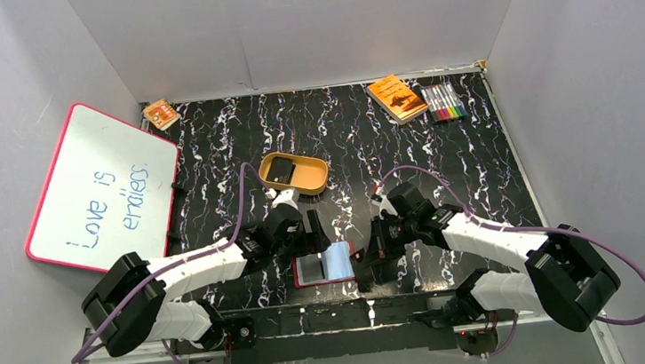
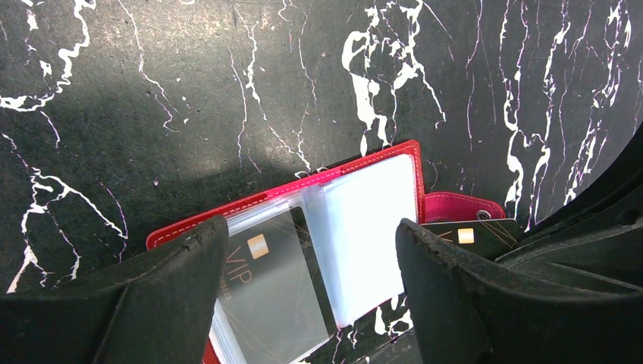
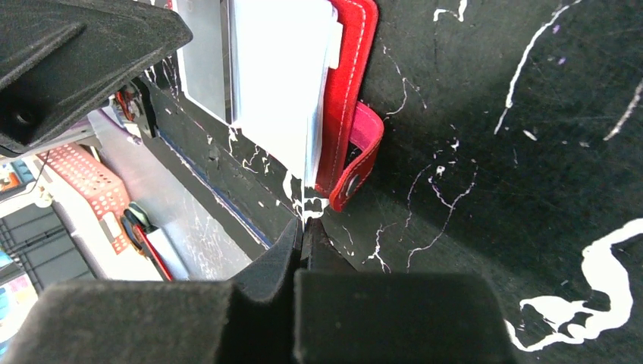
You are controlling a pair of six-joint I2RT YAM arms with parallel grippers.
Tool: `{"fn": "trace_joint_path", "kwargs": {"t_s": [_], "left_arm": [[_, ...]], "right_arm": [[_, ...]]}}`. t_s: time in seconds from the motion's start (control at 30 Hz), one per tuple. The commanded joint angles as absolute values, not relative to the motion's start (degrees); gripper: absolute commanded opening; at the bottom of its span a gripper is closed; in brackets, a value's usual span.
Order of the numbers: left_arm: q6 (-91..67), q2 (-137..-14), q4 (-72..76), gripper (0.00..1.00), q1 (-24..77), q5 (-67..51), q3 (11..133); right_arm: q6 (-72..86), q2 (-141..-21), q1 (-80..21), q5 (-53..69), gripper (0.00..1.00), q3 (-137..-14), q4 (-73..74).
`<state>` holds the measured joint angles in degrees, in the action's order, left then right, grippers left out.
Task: Put the credit cards into the card holder
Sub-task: Turn over the card slot in the card holder.
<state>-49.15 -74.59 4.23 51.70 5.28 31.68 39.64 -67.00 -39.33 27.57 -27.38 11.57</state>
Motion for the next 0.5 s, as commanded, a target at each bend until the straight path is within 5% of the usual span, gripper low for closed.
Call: {"fn": "trace_joint_path", "kwargs": {"t_s": [0.0, 0.47], "left_arm": [[-49.51, -73.87, 3.99, 0.77, 51.53, 5.36, 31.11], [-49.31, -74.0, 3.83, 0.77, 51.53, 5.38, 31.11]], "right_arm": [[39.32, -68.11, -39.04, 31.11, 0.0, -28.08, 6.95], [40.68, -67.88, -39.03, 28.35, 0.0, -26.5, 7.29]]}}
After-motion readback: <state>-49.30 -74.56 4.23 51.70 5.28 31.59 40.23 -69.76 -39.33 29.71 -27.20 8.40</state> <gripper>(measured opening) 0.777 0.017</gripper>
